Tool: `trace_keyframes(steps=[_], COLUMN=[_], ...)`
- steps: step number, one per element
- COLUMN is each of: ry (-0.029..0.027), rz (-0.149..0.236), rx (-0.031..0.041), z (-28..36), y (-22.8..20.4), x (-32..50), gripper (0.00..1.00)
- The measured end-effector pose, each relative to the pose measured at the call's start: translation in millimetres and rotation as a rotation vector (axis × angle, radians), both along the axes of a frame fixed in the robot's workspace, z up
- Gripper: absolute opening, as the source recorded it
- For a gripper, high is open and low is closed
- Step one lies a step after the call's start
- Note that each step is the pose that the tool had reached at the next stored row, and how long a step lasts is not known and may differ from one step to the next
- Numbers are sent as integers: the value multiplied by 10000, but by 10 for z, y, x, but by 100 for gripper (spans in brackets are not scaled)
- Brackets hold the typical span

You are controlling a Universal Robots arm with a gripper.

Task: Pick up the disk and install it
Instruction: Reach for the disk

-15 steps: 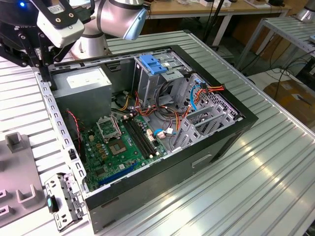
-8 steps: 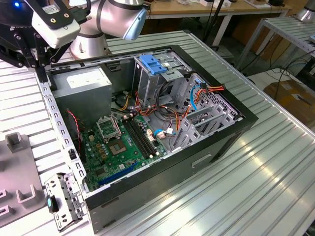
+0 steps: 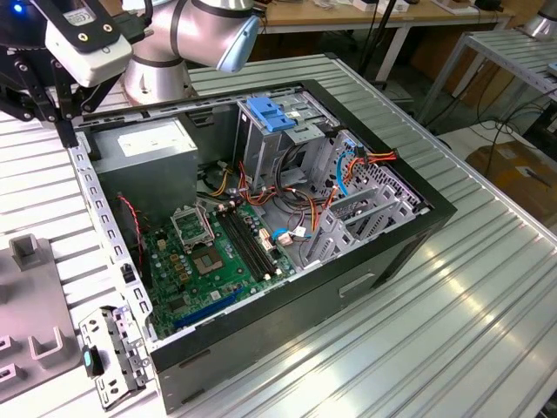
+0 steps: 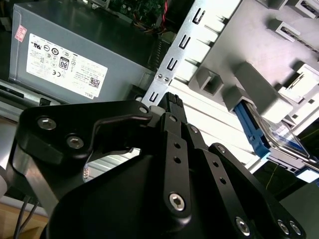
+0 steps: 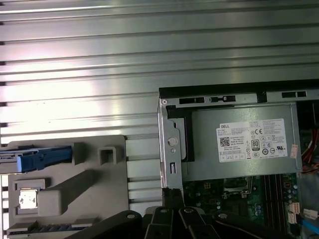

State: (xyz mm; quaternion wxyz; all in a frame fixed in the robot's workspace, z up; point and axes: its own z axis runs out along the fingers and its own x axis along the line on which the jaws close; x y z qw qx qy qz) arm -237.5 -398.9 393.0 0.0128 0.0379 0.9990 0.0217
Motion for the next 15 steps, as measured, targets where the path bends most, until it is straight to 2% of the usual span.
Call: trace_keyframes(steps=[15], ry=[0], rz=[0], rx=[0], z=[-1], y=[0], x=[-78], gripper=[11])
